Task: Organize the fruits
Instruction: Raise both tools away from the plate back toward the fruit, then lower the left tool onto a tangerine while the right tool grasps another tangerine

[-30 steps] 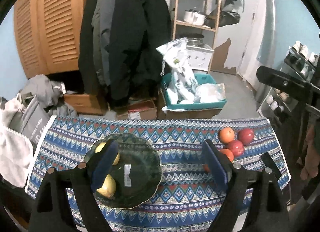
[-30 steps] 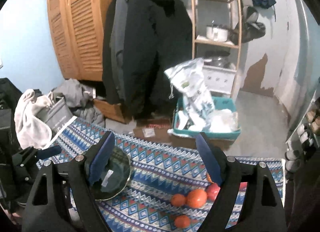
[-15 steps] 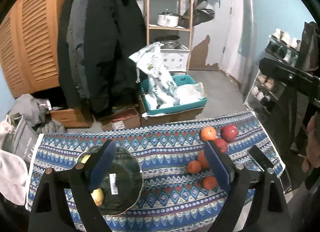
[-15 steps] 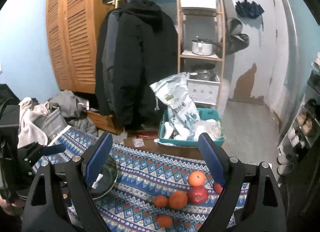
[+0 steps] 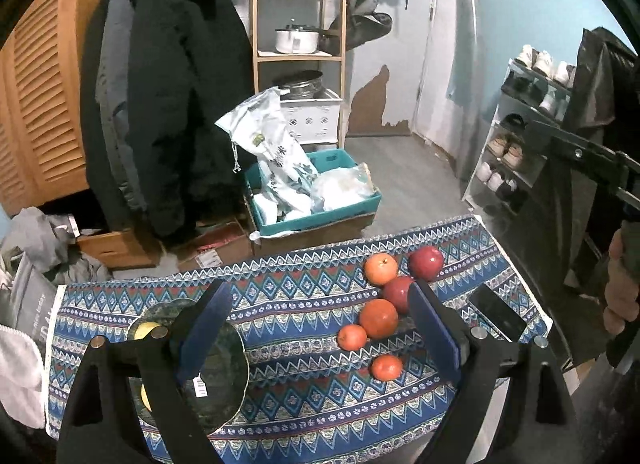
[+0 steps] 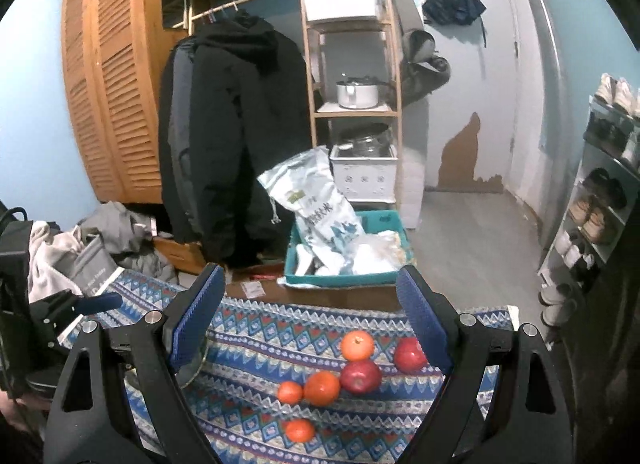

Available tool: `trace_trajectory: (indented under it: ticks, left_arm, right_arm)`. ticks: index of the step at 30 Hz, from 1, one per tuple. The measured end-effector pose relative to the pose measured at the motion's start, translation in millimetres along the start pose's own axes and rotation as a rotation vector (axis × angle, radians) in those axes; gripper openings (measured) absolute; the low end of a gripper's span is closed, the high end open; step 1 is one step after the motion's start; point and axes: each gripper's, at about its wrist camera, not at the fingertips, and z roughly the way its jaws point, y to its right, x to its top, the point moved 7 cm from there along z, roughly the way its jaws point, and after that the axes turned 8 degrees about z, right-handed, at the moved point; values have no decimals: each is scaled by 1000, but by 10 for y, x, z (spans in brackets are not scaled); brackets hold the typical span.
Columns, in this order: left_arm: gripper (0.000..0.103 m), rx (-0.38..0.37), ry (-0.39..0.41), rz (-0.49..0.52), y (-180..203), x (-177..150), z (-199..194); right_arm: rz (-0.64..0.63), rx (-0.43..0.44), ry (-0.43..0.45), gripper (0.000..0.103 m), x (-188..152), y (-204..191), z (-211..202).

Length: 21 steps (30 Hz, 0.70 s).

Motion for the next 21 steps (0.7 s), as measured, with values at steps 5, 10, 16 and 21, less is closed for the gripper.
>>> trace_trajectory:
  ticks: [5,10,16,21]
  left_arm:
    - [90,12,-19,6,69,-3,80]
    - [90,23,-60,-5,53,-69,222]
    - [89,25,-105,-41,-15,-233,452]
    - [86,15,-162,-61,-63,-414,674]
  right_arm:
    - [3,-27,-9,88,-51,141,-3]
    - [6,-43,-36,88,-133,223,65]
    - [-11,-70,-113,88,-357,269,281]
    - [-25,-73,-218,88,-666,278,558]
